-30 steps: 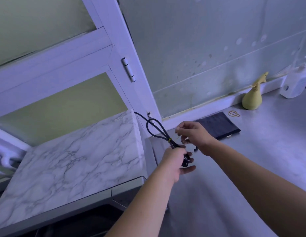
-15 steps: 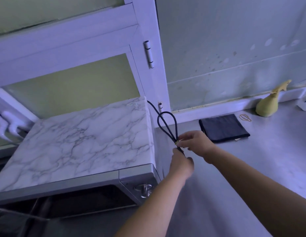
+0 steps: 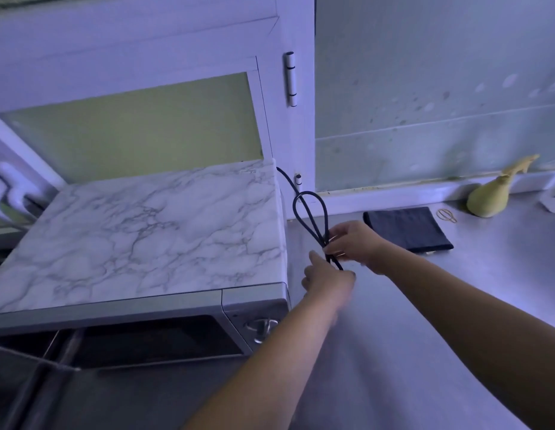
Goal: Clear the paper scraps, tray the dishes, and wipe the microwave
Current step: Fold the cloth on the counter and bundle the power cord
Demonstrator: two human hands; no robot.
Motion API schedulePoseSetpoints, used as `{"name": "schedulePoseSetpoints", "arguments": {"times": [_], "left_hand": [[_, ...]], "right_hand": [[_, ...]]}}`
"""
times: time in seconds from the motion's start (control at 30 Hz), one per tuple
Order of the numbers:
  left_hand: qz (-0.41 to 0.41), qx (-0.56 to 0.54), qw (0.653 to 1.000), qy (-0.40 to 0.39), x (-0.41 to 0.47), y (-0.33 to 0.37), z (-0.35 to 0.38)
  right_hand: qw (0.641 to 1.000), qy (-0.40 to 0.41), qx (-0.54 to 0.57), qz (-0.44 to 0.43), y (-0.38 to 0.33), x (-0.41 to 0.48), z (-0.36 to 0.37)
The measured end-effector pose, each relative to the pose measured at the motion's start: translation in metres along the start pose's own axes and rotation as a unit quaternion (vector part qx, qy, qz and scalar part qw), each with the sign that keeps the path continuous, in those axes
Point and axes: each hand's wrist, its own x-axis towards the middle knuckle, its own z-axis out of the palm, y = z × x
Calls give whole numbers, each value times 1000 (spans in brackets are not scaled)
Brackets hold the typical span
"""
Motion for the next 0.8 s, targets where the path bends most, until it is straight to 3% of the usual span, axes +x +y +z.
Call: {"name": "schedulePoseSetpoints", "arguments": {"times": [0.07,0.17,0.3,0.37,0.43,0.47,0.53,0.8], "left_hand": [[54,-111,992,2,-12,8,-12],[181,-162,970,-30,-29,24,-50],[307,-25,951,32,-28,36,-121],[307,167,930,113,-12,32,-149],[238,376,883,148,6,22,-167],[197,429,869,148,13,16,-172],[170,449,865,145,23,5,-175],[188,443,862,161,34,-3,-174]], "right_hand": [[999,26,8,20,7,7,0],[996,35,60,60,27,20,4],[987,34,119,99,49,38,23],[984,35,135,111,56,48,37],[980,44,154,115,64,57,51],[979,56,158,114,68,61,58],[978,85,157,112,74,67,71],[982,133,68,111,91,78,88]]}}
